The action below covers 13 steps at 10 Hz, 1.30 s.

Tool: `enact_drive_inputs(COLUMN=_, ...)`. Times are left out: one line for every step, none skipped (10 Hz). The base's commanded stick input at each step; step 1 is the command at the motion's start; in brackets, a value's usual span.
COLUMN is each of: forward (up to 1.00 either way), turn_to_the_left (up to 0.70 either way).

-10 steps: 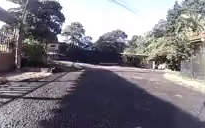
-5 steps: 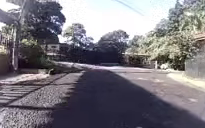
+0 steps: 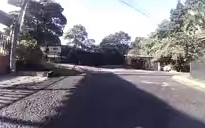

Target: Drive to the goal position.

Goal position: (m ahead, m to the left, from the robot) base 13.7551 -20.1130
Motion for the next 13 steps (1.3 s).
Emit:
enact_drive_inputs(forward=0.7, turn_to_the_left=0.0)
enact_drive_inputs(forward=0.7, turn_to_the_left=-0.18)
enact_drive_inputs(forward=0.7, turn_to_the_left=-0.35)
enact_drive_inputs(forward=0.7, turn_to_the_left=-0.35)
enact_drive_inputs(forward=0.7, turn_to_the_left=-0.35)
enact_drive_inputs(forward=0.7, turn_to_the_left=-0.35)
enact_drive_inputs(forward=0.7, turn_to_the_left=-0.35)
enact_drive_inputs(forward=0.7, turn_to_the_left=-0.35)
enact_drive_inputs(forward=0.7, turn_to_the_left=-0.35)
enact_drive_inputs(forward=0.7, turn_to_the_left=-0.35)
enact_drive_inputs(forward=0.7, turn_to_the_left=-0.35)
enact_drive_inputs(forward=0.7, turn_to_the_left=-0.29)
enact_drive_inputs(forward=0.7, turn_to_the_left=0.0)
